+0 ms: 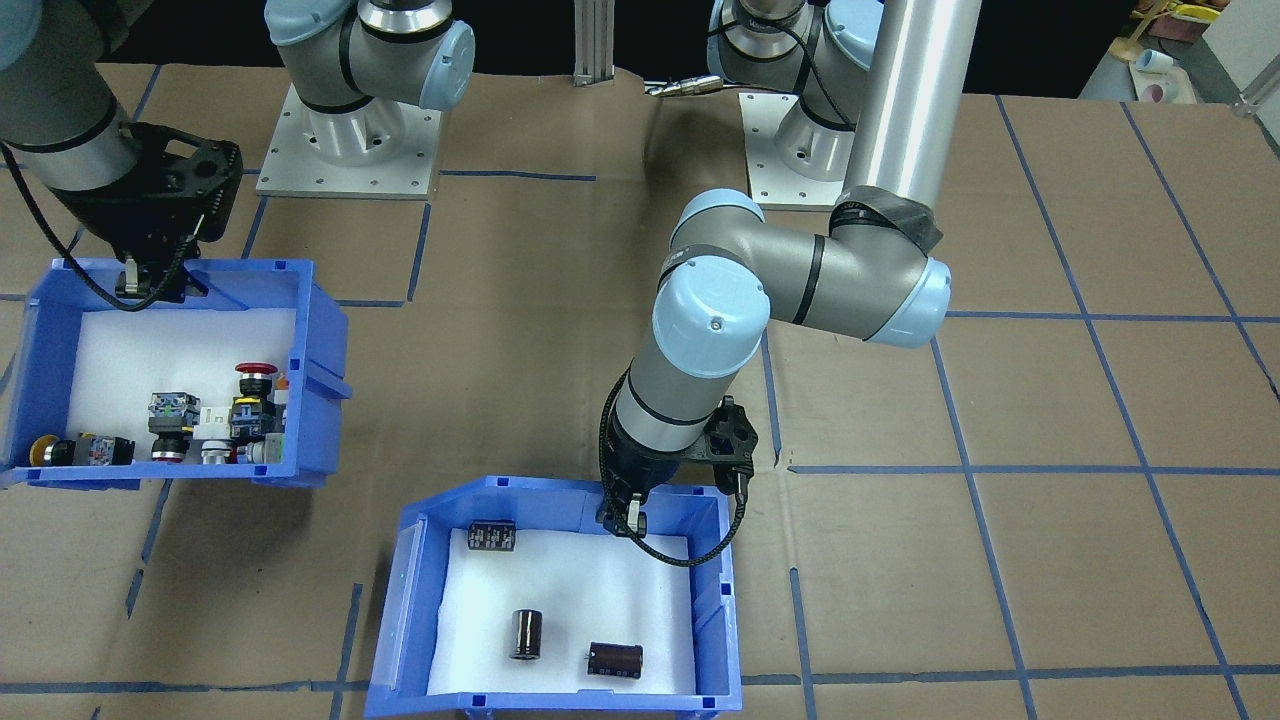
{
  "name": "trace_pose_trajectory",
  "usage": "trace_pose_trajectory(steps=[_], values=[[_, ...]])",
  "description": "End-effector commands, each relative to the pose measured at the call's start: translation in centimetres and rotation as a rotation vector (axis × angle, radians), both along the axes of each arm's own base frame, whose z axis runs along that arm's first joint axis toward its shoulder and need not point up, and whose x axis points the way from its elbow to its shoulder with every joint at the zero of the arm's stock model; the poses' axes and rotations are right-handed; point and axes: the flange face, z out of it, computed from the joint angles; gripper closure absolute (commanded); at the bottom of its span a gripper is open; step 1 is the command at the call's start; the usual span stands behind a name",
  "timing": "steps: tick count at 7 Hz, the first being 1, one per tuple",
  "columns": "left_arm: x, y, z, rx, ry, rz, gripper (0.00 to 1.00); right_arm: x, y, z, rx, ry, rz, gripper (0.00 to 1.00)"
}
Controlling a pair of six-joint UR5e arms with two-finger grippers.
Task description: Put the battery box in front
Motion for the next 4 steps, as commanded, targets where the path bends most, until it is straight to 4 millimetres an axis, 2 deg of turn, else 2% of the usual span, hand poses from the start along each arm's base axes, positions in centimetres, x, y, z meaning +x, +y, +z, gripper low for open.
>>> trace_pose_trajectory(steps=[1, 2, 3, 4], values=[[0.28, 0.43, -0.76, 0.011, -0.031, 0.004, 0.91, 0.23, 1.16, -0.04, -0.022, 0.011, 0.038, 0.96], [0.34, 0.3, -0.22, 0.0, -0.037, 0.007, 0.9, 0.22, 1.21, -0.13, -0.019, 0.012, 0.037, 0.95], [0.33, 0.25, 0.01, 0.005, -0.03, 0.044, 0.79, 0.26, 1.33, -0.2, -0.013, 0.01, 0.032, 0.95], [0.3, 0.03, -0.13, 0.006, -0.033, 0.048, 0.22, 0.34, 1.6, -0.03, -0.012, 0.008, 0.031, 0.95]])
